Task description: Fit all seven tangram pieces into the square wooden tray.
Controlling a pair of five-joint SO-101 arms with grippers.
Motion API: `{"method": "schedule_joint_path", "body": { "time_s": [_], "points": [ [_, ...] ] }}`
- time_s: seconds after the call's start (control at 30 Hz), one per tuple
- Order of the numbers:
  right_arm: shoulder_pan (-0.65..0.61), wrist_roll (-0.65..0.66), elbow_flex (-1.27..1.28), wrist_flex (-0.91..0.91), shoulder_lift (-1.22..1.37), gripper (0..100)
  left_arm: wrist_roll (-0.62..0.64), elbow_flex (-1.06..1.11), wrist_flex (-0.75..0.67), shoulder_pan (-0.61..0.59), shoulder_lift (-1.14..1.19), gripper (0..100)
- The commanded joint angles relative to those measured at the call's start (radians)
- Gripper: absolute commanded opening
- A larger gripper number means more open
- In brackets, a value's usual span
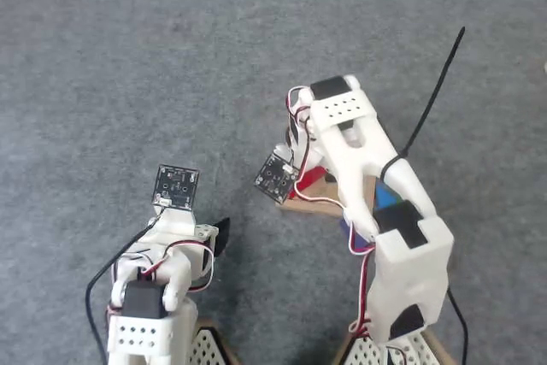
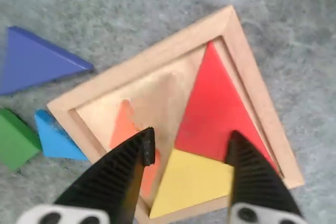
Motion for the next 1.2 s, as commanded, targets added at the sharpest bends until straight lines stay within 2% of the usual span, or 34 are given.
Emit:
{"method": "schedule_joint_path", "body": {
  "time_s": [0.0,0.1,0.13,0.37,0.47,0.63,0.77,0.87,0.93,1.03,1.17],
  "points": [
    [-0.007,-0.021,-0.058,-0.004,-0.004,26.6,0.005,-0.012,-0.005,0.005,-0.011,24],
    [-0.001,-0.041,-0.063,-0.008,-0.012,26.7,0.005,-0.012,-0.003,0.005,-0.011,24],
    [-0.001,-0.084,-0.078,-0.008,-0.021,26.7,0.005,-0.012,-0.003,0.005,-0.011,24],
    [-0.005,-0.73,-0.16,0.088,-0.193,27.0,0.005,-0.012,-0.011,0.005,-0.011,24],
    [0.025,-0.928,-0.167,0.173,-0.32,27.0,0.005,-0.01,-0.049,0.005,-0.011,24],
    [0.153,-1.218,-0.123,0.185,-0.512,26.3,-0.012,-0.01,-0.124,0.003,-0.011,24],
    [0.231,-1.418,0.117,0.127,-0.605,17.9,-0.207,-0.018,-0.204,-0.08,-0.011,24],
    [0.286,-1.501,0.414,-0.074,-0.682,11.9,-0.258,-0.054,-0.264,-0.206,-0.011,24],
    [0.317,-1.547,0.626,-0.245,-0.75,11.7,-0.259,-0.124,-0.275,-0.285,-0.005,24],
    [0.346,-1.597,0.911,-0.432,-0.889,11.2,-0.288,-0.251,-0.186,-0.321,0.002,24],
    [0.387,-1.64,1.2,-0.545,-1.087,11.2,-0.413,-0.417,-0.087,-0.302,0.124,24]
  ]
}}
